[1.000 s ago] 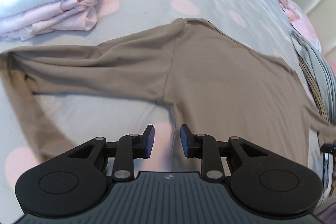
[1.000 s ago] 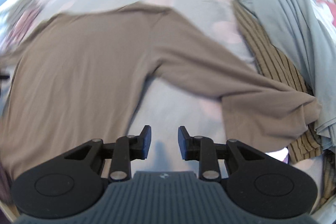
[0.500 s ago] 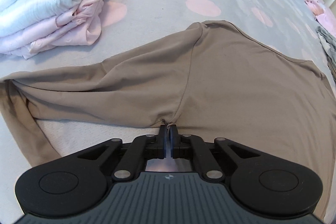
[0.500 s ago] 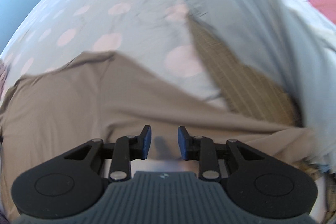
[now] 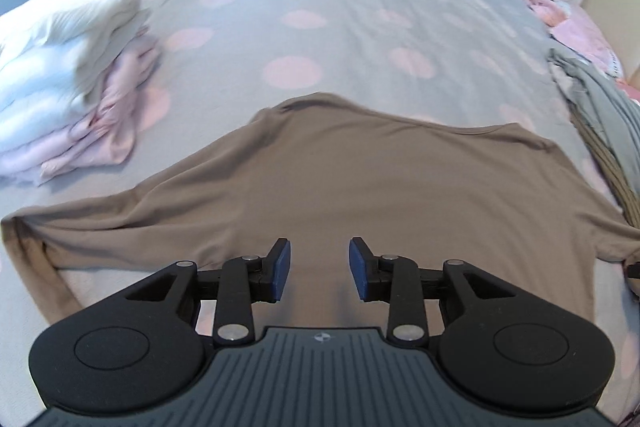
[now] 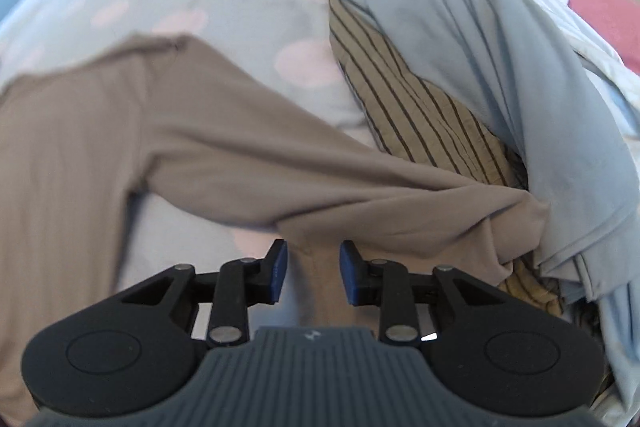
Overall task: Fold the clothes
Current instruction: 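Release the shirt and pull both open grippers back from the hem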
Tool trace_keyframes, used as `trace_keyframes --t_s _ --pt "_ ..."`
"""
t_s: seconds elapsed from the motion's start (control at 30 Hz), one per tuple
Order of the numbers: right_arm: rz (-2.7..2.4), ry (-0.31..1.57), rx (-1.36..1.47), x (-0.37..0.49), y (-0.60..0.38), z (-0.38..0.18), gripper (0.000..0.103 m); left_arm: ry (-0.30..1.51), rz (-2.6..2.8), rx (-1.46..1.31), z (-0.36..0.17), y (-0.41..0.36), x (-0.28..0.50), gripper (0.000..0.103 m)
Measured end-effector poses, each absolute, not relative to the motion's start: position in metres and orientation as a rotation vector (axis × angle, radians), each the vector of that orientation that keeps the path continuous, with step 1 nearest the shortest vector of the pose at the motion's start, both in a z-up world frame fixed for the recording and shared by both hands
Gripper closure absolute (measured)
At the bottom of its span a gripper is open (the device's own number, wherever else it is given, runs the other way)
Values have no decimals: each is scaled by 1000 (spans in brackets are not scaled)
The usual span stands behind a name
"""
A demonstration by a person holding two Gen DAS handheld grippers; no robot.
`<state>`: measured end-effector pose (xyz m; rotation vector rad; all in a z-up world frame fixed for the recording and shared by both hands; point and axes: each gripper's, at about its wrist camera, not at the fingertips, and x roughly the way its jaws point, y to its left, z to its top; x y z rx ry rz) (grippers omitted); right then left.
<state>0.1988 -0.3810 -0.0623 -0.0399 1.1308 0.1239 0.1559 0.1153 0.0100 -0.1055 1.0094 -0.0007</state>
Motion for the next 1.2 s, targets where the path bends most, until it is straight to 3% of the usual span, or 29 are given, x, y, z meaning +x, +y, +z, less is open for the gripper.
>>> trace_keyframes --t_s 0.07,0.1,0.13,0.2,0.27,0.57,0.93,1.2 --pt "131 1137 -19 201 -384 -66 59 1000 -27 -101 13 104 156 67" --pt "128 1140 -20 202 -385 -67 65 996 -39 -100 14 99 156 66" --pt "126 1142 -33 202 -386 -66 82 993 -51 -98 16 95 155 65" --pt "121 1145 -63 203 -388 -63 95 986 -74 -94 18 89 154 65" --pt "112 1143 -36 201 -396 -55 97 982 -87 -82 20 83 152 65" --pt "210 1034 17 175 -375 7 97 1009 -105 -1 11 69 148 65" --pt "517 1000 -40 176 -244 39 97 971 -152 -47 29 72 139 65" --pt "830 1029 -118 127 -157 58 97 962 -160 -62 37 80 134 65"
